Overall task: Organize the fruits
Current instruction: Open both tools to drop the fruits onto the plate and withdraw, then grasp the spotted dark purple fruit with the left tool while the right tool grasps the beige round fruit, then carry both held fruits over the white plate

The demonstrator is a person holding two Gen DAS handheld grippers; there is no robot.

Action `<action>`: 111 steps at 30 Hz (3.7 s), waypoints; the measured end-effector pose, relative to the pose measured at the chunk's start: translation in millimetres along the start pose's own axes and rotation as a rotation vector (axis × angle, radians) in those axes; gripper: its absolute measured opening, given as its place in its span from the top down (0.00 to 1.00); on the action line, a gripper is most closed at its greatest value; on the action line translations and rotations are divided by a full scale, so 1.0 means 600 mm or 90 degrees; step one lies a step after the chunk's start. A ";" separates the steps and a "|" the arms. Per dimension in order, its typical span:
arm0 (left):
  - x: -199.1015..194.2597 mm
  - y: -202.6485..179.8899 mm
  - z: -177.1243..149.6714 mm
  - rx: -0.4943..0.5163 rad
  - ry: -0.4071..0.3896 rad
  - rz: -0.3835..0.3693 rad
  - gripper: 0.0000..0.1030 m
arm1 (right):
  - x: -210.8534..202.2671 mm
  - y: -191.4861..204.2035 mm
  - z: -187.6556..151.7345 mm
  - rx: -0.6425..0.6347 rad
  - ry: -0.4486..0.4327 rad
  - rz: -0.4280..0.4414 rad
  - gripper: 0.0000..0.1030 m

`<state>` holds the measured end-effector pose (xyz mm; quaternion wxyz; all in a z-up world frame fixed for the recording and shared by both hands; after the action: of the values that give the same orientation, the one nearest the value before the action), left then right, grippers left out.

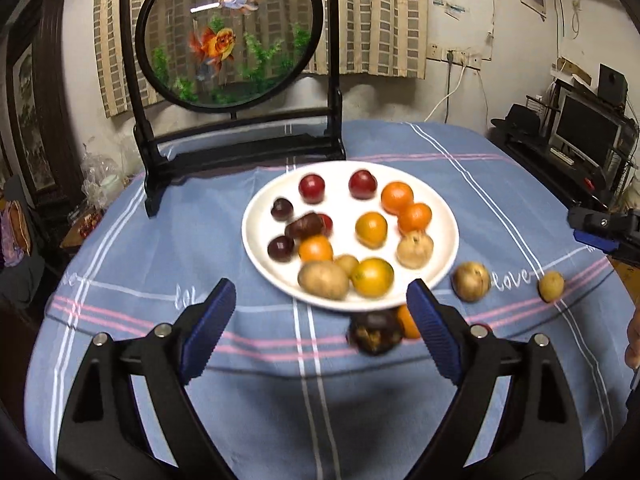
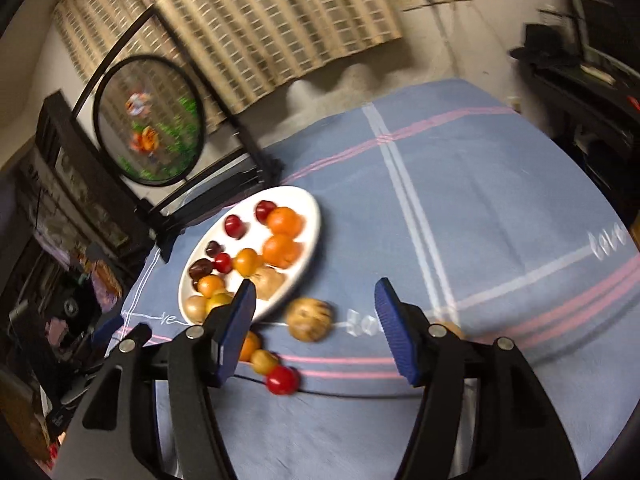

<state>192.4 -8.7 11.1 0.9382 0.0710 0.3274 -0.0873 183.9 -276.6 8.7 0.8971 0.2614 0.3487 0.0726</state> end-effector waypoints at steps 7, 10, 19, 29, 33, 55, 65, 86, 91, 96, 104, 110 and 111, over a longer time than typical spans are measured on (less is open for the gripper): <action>0.003 -0.018 -0.051 0.024 0.026 0.006 0.14 | -0.014 -0.063 -0.034 0.025 -0.018 -0.034 0.40; 0.011 -0.023 -0.069 0.019 0.035 0.004 0.14 | -0.008 -0.074 -0.045 -0.002 -0.009 -0.069 0.40; 0.025 -0.043 -0.090 0.053 0.025 0.005 0.11 | 0.032 -0.086 -0.076 -0.101 0.030 -0.176 0.40; 0.041 -0.040 -0.106 0.036 0.055 -0.026 0.11 | 0.084 -0.112 -0.083 -0.133 0.051 -0.299 0.61; 0.049 -0.035 -0.110 0.009 0.075 -0.035 0.11 | 0.076 -0.125 -0.077 -0.088 0.042 -0.272 0.66; 0.139 -0.062 -0.091 0.014 0.160 -0.027 0.34 | 0.029 -0.040 -0.080 -0.092 0.033 -0.088 0.66; 0.108 -0.068 -0.085 0.032 0.153 -0.059 0.55 | 0.035 -0.030 -0.085 -0.104 0.038 -0.076 0.66; 0.031 0.021 -0.021 0.034 0.080 -0.021 0.55 | 0.057 0.080 -0.102 -0.197 0.061 -0.030 0.65; 0.035 0.025 0.003 0.021 0.073 -0.025 0.55 | 0.069 0.126 -0.075 -0.234 0.052 -0.027 0.65; 0.048 0.015 0.029 0.025 0.066 -0.032 0.55 | 0.084 0.156 -0.051 -0.249 0.044 -0.017 0.65; 0.077 0.001 0.070 0.024 0.054 -0.042 0.55 | 0.121 0.174 -0.030 -0.257 0.039 -0.015 0.65; 0.126 0.018 0.108 -0.011 0.047 -0.043 0.55 | 0.169 0.194 0.004 -0.263 0.033 -0.022 0.65; 0.136 0.021 0.111 -0.015 0.049 -0.042 0.55 | 0.181 0.200 0.012 -0.266 0.034 -0.026 0.65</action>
<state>298.1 -19.0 12.6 0.9223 0.0520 0.3663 -0.1116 276.0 -143.5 11.5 0.9235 0.0605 0.3551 0.1321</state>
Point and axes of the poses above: each gripper's, at about its wrist camera, not at the fingertips, and x roughly the way its jaws point, y to its left, z to its top, the point moved 7 cm from there along x, roughly the way its jaws point, and after that the axes turned 4 degrees about x, right-handed, at the moved point
